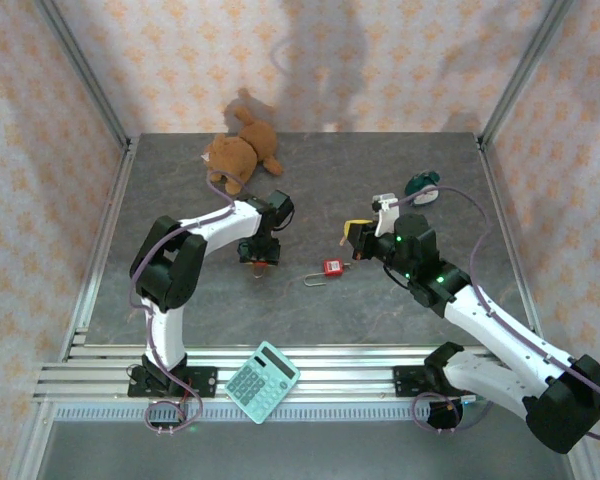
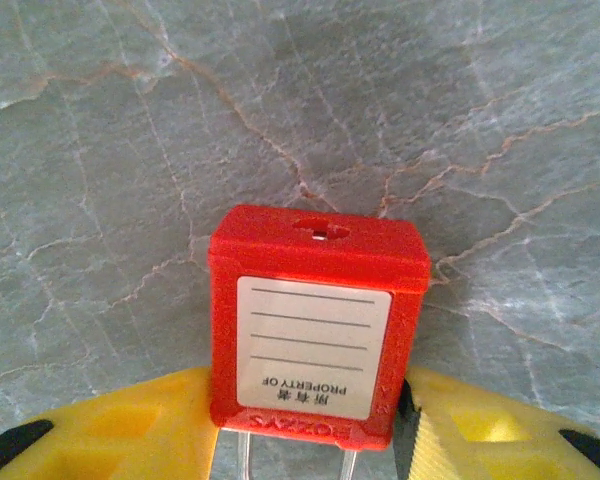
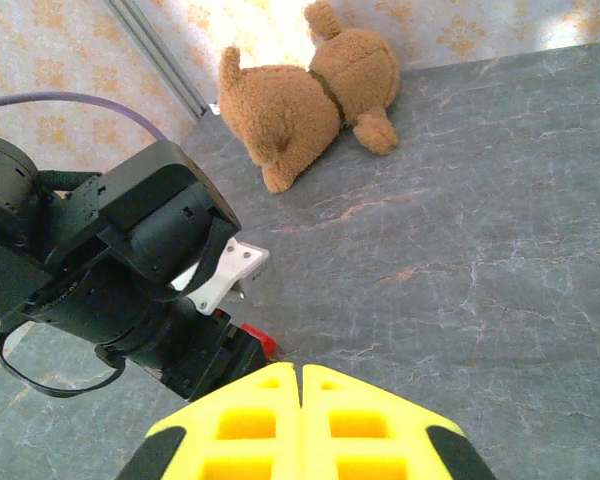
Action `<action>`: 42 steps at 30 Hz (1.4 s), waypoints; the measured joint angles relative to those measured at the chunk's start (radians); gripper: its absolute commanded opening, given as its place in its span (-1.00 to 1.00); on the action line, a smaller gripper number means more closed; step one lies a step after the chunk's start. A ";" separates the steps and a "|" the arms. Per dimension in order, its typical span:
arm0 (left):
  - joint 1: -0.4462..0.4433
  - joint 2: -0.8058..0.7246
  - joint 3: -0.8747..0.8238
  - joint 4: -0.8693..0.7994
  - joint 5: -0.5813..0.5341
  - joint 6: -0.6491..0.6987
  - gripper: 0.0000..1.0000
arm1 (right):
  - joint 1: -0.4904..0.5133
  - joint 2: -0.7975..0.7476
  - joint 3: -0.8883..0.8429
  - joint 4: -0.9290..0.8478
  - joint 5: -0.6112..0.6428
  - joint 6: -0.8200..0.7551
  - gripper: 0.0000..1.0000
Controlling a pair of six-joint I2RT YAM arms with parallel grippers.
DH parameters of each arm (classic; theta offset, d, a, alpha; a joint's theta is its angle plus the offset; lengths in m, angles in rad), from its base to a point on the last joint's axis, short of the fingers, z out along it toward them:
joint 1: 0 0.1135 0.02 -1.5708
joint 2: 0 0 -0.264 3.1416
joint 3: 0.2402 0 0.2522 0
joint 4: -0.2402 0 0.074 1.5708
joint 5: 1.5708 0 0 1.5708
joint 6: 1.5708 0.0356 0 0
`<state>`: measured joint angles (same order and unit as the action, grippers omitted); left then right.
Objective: Unlock with the key
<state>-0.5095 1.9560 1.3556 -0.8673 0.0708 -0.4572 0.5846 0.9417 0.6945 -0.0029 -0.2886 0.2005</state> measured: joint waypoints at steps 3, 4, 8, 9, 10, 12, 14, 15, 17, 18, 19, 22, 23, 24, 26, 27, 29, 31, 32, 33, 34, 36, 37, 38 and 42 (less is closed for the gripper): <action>0.002 0.018 0.003 0.005 0.004 0.014 -0.05 | 0.000 0.000 0.000 0.003 0.000 0.000 -1.00; 0.002 0.018 0.005 0.005 0.004 0.018 -0.05 | 0.000 0.000 0.000 0.003 0.000 0.000 -1.00; 0.018 0.024 0.012 0.002 0.028 0.041 -0.06 | 0.000 0.000 0.000 0.003 0.000 0.000 -1.00; 0.022 0.027 0.017 -0.002 0.035 0.048 -0.05 | 0.000 0.000 0.000 0.003 0.000 0.000 -1.00; 0.026 0.030 0.021 -0.005 0.043 0.058 -0.05 | 0.000 0.000 0.000 0.003 0.000 0.000 -1.00; 0.033 0.033 0.026 -0.011 0.054 0.071 -0.03 | 0.000 0.000 0.000 0.003 0.000 0.000 -1.00; 0.039 0.037 0.034 -0.016 0.061 0.087 -0.01 | 0.000 0.000 0.000 0.003 0.000 0.000 -1.00; 0.041 0.041 0.038 -0.021 0.065 0.095 -0.01 | 0.000 0.000 0.000 0.003 0.000 0.000 -1.00; 0.044 0.048 0.050 -0.032 0.072 0.103 -0.02 | 0.000 0.000 0.000 0.003 0.000 0.000 -1.00; 0.045 0.054 0.057 -0.038 0.076 0.110 -0.02 | 0.000 0.001 0.000 0.004 0.000 0.000 -1.00; 0.046 0.062 0.068 -0.048 0.078 0.117 -0.02 | 0.000 0.001 0.000 0.003 0.000 0.000 -1.00; 0.046 0.081 0.090 -0.068 0.080 0.127 -0.01 | 0.000 0.003 0.000 0.003 0.000 0.000 -1.00; 0.046 0.083 0.093 -0.070 0.081 0.128 -0.01 | 0.000 0.003 0.000 0.003 0.000 0.000 -1.00; 0.046 0.087 0.095 -0.074 0.082 0.132 -0.01 | 0.000 0.003 0.000 0.003 0.000 0.000 -1.00; 0.046 0.089 0.099 -0.076 0.083 0.138 -0.05 | 0.000 0.003 0.000 0.004 0.000 0.000 -1.00; 0.046 0.090 0.099 -0.077 0.084 0.142 -0.11 | 0.000 0.003 0.000 0.003 0.000 0.000 -1.00; 0.046 0.090 0.100 -0.077 0.086 0.147 -0.20 | 0.000 0.003 0.000 0.004 0.000 0.000 -1.00; 0.046 0.088 0.101 -0.079 0.086 0.152 -0.21 | 0.000 0.003 0.000 0.004 0.000 0.000 -1.00; 0.046 0.087 0.101 -0.079 0.086 0.153 -0.21 | 0.000 0.003 0.000 0.004 0.001 0.000 -1.00; 0.046 0.085 0.101 -0.079 0.086 0.153 -0.21 | 0.000 0.003 0.000 0.004 0.000 0.000 -1.00; 0.046 0.084 0.101 -0.079 0.085 0.153 -0.21 | 0.000 0.004 0.000 0.004 0.000 0.000 -1.00; 0.046 0.082 0.101 -0.079 0.082 0.158 -0.21 | 0.000 0.004 0.000 0.004 0.000 0.000 -1.00; 0.046 0.081 0.101 -0.079 0.080 0.162 -0.21 | 0.000 0.005 0.000 0.004 0.000 0.000 -1.00; 0.046 0.081 0.101 -0.079 0.080 0.165 -0.21 | 0.000 0.006 0.000 0.004 0.000 0.000 -1.00; 0.046 0.066 0.097 -0.050 0.067 0.169 -0.20 | 0.000 0.013 0.000 0.004 0.000 0.000 -1.00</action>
<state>-0.4637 2.0220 1.4521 -0.9173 0.1379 -0.2878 0.5846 0.9546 0.6945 0.0013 -0.2886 0.2008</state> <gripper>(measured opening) 0.400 0.043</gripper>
